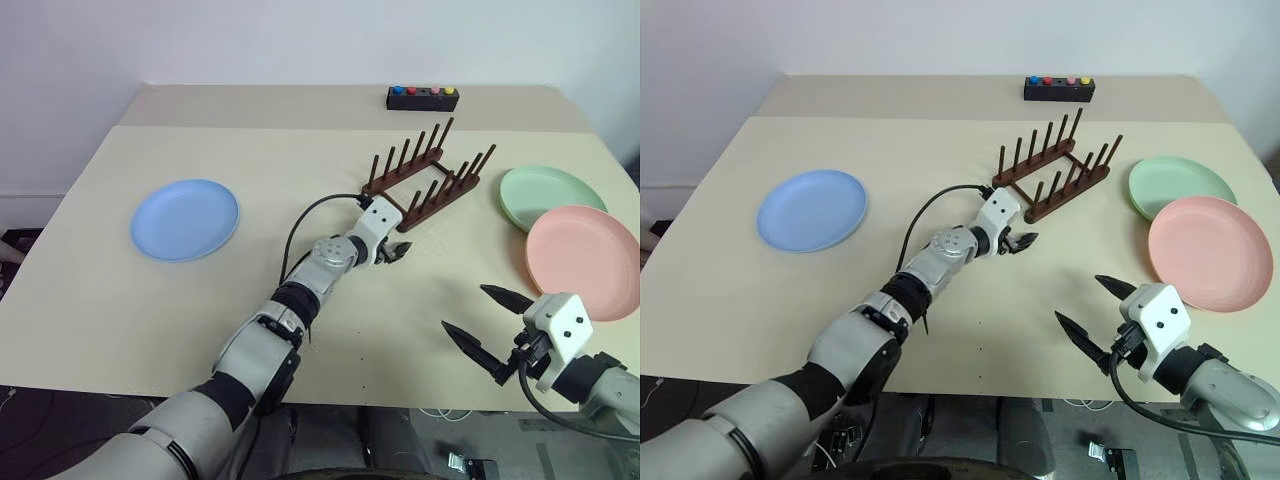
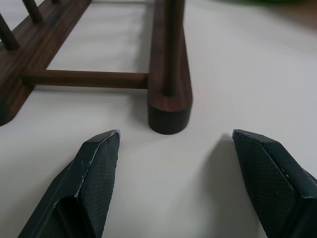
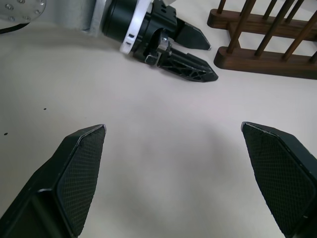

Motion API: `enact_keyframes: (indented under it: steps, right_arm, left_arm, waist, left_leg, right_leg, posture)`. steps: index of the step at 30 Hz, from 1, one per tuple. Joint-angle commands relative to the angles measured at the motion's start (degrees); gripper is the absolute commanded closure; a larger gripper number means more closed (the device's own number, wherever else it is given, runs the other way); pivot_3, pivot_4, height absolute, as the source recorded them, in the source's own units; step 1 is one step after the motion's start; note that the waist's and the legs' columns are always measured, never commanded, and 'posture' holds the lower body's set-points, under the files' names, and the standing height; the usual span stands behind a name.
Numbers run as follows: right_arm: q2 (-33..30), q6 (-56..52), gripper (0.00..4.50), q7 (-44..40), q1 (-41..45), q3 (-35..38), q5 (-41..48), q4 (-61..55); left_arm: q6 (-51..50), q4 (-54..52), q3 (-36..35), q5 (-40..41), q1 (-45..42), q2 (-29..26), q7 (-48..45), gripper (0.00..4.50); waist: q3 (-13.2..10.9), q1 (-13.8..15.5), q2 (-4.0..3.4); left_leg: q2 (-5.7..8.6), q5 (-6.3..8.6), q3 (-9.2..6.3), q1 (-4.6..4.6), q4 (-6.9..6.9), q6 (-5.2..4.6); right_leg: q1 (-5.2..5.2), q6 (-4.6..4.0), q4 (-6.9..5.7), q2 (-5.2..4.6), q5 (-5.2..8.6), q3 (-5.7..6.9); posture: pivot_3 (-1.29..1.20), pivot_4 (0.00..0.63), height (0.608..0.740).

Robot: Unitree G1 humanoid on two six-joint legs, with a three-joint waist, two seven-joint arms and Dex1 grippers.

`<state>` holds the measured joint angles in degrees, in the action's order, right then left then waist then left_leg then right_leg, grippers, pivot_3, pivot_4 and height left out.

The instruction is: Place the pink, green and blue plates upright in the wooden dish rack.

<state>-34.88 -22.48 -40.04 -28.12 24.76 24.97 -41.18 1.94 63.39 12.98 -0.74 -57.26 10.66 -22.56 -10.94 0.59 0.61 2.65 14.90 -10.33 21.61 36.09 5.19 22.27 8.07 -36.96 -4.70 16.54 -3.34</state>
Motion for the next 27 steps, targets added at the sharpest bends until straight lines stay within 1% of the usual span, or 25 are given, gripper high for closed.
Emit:
enact_keyframes:
  steps: [1,5,6,7,11,12,13,19,22,24,27]
  right_arm:
    - [0.36,1.33,0.0,0.3,-0.26,0.48,0.05,-0.86]
    - [0.45,1.41,0.0,0.5,-0.37,0.37,-0.01,-0.99]
    - [0.5,1.44,0.0,0.56,-0.51,0.37,-0.02,-1.1]
    - [0.55,1.49,0.0,0.62,-0.67,0.37,-0.03,-1.21]
    - [0.63,1.64,0.0,0.73,-1.33,0.52,0.06,-1.47]
    - [0.58,1.65,0.0,0.73,-1.36,0.56,0.1,-1.43]
    - [0.54,1.66,0.0,0.72,-1.35,0.59,0.12,-1.39]
    - [0.27,1.7,0.0,0.48,-0.99,0.47,0.19,-1.08]
    - [0.07,1.81,0.0,0.68,-0.21,-0.26,-0.39,-0.99]
    - [-0.25,1.14,0.0,1.48,2.22,-1.56,-0.82,-0.19]
    - [-0.7,-1.42,0.0,4.8,9.41,-5.41,-3.47,3.06]
  left_arm:
    - [1.67,2.17,-1.15,0.26,-2.77,6.41,-1.02,0.78]
    - [1.99,4.18,-1.96,0.43,-3.88,7.16,-1.69,0.78]
    - [2.2,4.58,-2.14,0.45,-4.06,7.23,-1.62,1.31]
    - [2.35,4.9,-2.37,0.48,-4.21,7.29,-1.51,1.61]
    - [3.0,5.49,-3.25,0.49,-4.47,7.49,-1.7,3.65]
    - [3.24,5.53,-3.45,0.53,-4.42,7.51,-1.8,4.11]
    - [3.4,5.56,-3.59,0.53,-4.34,7.5,-1.87,4.45]
    - [3.67,5.26,-3.69,0.2,-3.43,6.66,-2.01,4.45]
    - [4.89,3.43,-4.04,0.96,-1.87,5.52,-4.07,4.45]
    - [6.1,-0.12,-3.94,1.72,0.68,3.53,-7.65,4.45]
    - [6.52,-12.15,-2.51,3.15,8.61,-2.44,-16.38,4.45]
  waist:
    - [0.0,0.04,0.0]
    - [0.0,0.06,0.0]
    - [0.0,0.05,0.0]
    - [0.0,0.06,0.0]
    - [0.0,0.04,0.0]
    - [0.0,0.02,0.0]
    - [0.0,0.02,0.0]
    - [0.0,0.03,0.0]
    - [0.0,0.02,0.0]
    - [0.01,-0.25,-0.02]
    - [0.05,-1.22,-0.08]
  left_leg:
    - [0.0,0.0,0.0,0.0,-0.01,0.0]
    - [0.0,0.0,0.0,0.02,-0.01,0.0]
    - [0.0,0.0,0.0,0.02,-0.01,0.0]
    - [0.01,0.0,0.0,0.02,-0.01,0.0]
    - [0.01,0.0,0.0,0.02,-0.02,0.0]
    - [0.01,0.0,0.0,0.02,-0.01,0.0]
    - [0.01,0.0,0.0,0.02,-0.01,0.0]
    - [0.01,0.0,0.0,0.02,-0.02,0.0]
    - [0.01,0.0,0.0,0.02,-0.02,0.0]
    - [0.01,0.0,0.0,0.02,-0.03,0.0]
    - [-0.02,-0.01,0.02,-0.07,-0.09,0.01]
  right_leg:
    - [0.01,0.0,0.0,0.0,0.0,0.0]
    - [0.01,0.0,0.0,0.0,0.0,0.0]
    - [0.02,0.0,0.0,0.0,0.0,0.0]
    - [0.02,0.0,0.0,0.0,0.0,0.0]
    - [0.01,0.0,0.0,0.0,0.0,0.0]
    - [0.01,0.0,0.0,0.0,0.0,0.0]
    - [0.02,0.0,0.0,0.0,0.0,0.0]
    - [0.02,0.0,0.0,0.0,0.0,0.0]
    - [0.02,0.0,0.0,0.0,0.0,0.0]
    - [0.02,-0.01,0.0,0.0,0.0,0.0]
    - [-0.02,-0.13,-0.03,0.0,-0.07,-0.03]
  posture:
    - [0.0,0.15,0.74]
    - [0.0,0.15,0.74]
    - [0.0,0.15,0.74]
    - [0.0,0.15,0.74]
    - [0.0,0.15,0.74]
    - [0.0,0.15,0.74]
    - [0.0,0.15,0.74]
    - [0.0,0.15,0.74]
    - [0.0,0.15,0.74]
    - [0.0,0.15,0.74]
    - [0.0,0.15,0.74]
